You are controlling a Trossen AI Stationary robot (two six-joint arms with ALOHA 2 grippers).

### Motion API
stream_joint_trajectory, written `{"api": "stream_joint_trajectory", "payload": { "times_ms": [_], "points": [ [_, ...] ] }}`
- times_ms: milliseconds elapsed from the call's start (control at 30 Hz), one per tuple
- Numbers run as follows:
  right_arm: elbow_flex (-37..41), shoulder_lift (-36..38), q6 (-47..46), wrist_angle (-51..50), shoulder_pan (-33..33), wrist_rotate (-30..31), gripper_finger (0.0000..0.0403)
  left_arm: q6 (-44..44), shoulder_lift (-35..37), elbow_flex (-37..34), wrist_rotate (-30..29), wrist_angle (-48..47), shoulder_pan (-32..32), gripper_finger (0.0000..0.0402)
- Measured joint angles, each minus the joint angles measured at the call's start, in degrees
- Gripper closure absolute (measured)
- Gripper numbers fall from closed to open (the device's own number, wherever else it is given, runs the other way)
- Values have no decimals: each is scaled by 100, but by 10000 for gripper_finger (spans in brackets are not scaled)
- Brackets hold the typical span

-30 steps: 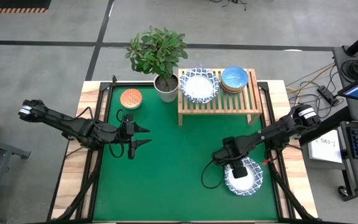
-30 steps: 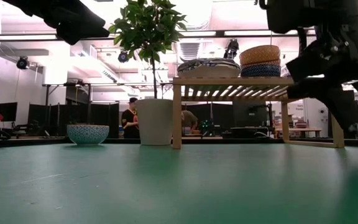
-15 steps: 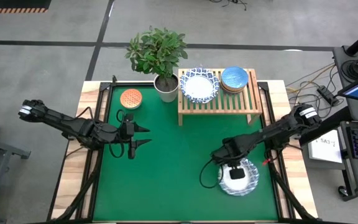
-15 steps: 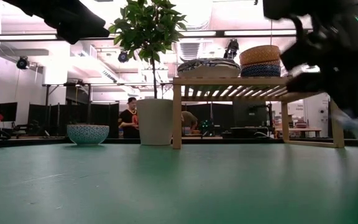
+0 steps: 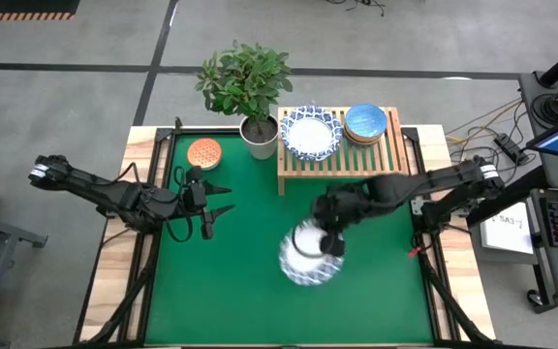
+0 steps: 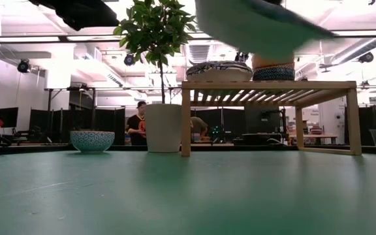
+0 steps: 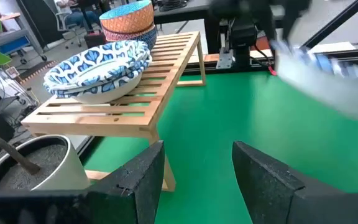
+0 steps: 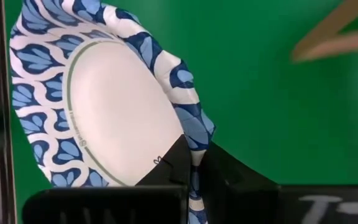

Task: Place and stack bowls onto a shelf
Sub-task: Stack the white plate on top of the white plate on the shelf

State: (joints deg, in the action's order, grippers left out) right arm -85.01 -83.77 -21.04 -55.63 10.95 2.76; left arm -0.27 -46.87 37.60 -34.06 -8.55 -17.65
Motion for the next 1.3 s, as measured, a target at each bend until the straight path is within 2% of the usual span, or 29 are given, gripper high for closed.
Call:
{"api": "stream_joint_trajectory", "payload": {
  "times_ms": [167, 333, 400, 533, 667, 867, 1067, 1300],
  "points": [
    [-1046, 7, 1, -208, -499, 556, 394, 0, 0, 0, 2, -70, 0, 229],
    [-1966, 7, 49, -745, -1062, 1595, 394, -18, 2, -3, 4, -198, 1, 229],
    [-2309, 7, 99, -981, -1372, 1822, 394, -20, 2, -4, 4, -197, 0, 229],
    [-2818, 9, 142, -1209, -2095, 1841, 394, -20, 2, -7, 4, -197, 1, 229],
    [-3006, 9, 272, -1199, -2806, 1775, 394, -20, 2, -9, 4, -197, 0, 229],
    [-2839, 7, 391, -1214, -3692, 1116, 394, -20, 2, -11, 7, -238, 0, 229],
    [-2669, -2, 579, -1149, -4006, 1029, 394, -20, 2, -11, 7, -261, 2, 229],
    [-2381, -9, 629, -887, -4014, 1013, 394, -20, 2, -11, 7, -264, 0, 229]
  ]
}}
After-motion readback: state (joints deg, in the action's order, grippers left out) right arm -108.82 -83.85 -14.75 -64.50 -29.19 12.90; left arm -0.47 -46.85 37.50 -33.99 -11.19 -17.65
